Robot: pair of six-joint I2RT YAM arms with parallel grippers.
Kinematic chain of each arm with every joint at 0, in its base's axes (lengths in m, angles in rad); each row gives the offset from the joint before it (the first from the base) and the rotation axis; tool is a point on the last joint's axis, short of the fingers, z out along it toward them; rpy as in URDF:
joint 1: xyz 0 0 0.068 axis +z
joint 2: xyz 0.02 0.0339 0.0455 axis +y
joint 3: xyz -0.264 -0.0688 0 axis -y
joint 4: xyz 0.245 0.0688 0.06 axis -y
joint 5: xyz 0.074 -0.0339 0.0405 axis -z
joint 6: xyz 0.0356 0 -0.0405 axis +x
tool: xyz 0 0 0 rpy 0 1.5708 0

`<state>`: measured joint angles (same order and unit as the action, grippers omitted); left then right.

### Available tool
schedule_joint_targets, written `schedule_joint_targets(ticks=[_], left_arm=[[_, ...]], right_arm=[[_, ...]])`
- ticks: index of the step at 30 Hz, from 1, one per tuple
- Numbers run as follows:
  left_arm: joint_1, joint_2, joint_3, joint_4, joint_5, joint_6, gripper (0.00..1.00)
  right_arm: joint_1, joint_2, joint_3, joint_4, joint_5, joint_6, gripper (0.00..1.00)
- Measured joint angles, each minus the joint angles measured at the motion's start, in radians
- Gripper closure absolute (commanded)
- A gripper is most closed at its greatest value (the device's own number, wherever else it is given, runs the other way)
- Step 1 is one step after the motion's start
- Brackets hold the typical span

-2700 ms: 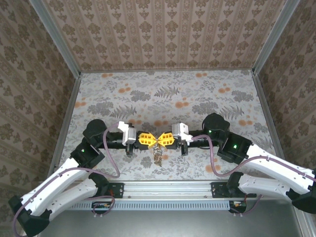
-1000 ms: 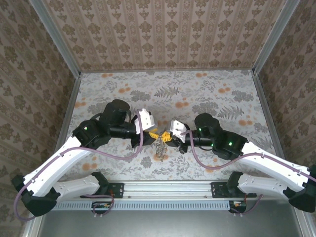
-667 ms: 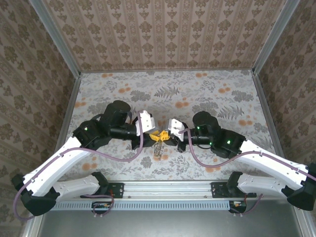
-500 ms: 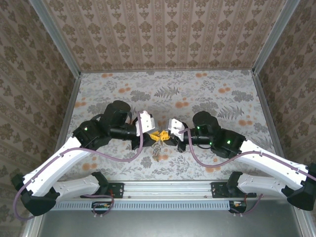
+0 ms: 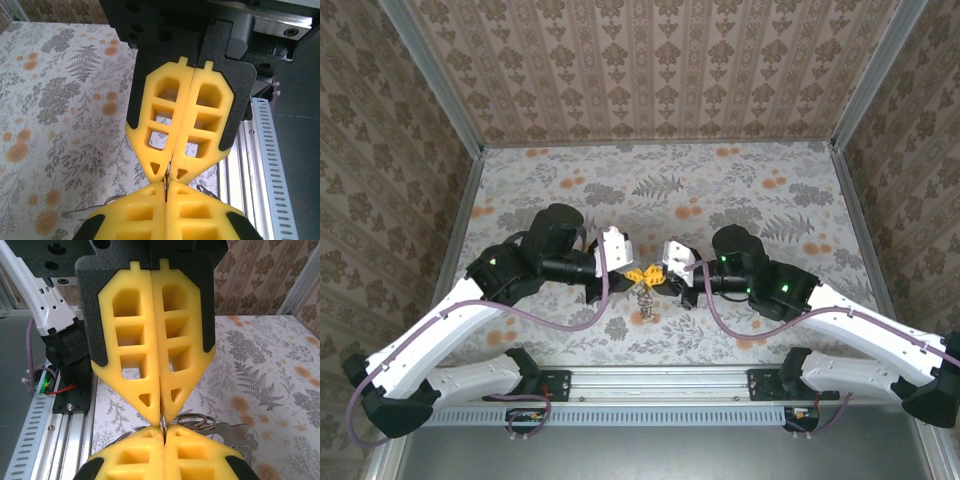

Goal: Put the keys on the keyring

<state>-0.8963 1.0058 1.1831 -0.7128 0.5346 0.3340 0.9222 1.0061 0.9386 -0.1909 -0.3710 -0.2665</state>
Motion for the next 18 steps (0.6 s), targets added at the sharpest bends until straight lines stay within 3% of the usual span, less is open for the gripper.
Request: schedule_joint_targets(ticks=[2, 12, 18], left_arm=[[0.003, -0.018, -0.021, 0.026, 0.014, -0.001, 1.0], [0.048, -0.163, -0.187, 0.245, 0.235, -0.063, 1.0], [0.054, -0.172, -0.209, 0.347, 0.306, -0.103, 1.0]], right_arm=[[0.0, -0.002, 0.0, 0.005, -0.003, 0.003, 0.83], [0.006, -0.058, -0.044, 0.088, -0.11, 0.008, 0.8], [0.006, -0.076, -0.046, 0.127, -0.155, 0.008, 0.82]])
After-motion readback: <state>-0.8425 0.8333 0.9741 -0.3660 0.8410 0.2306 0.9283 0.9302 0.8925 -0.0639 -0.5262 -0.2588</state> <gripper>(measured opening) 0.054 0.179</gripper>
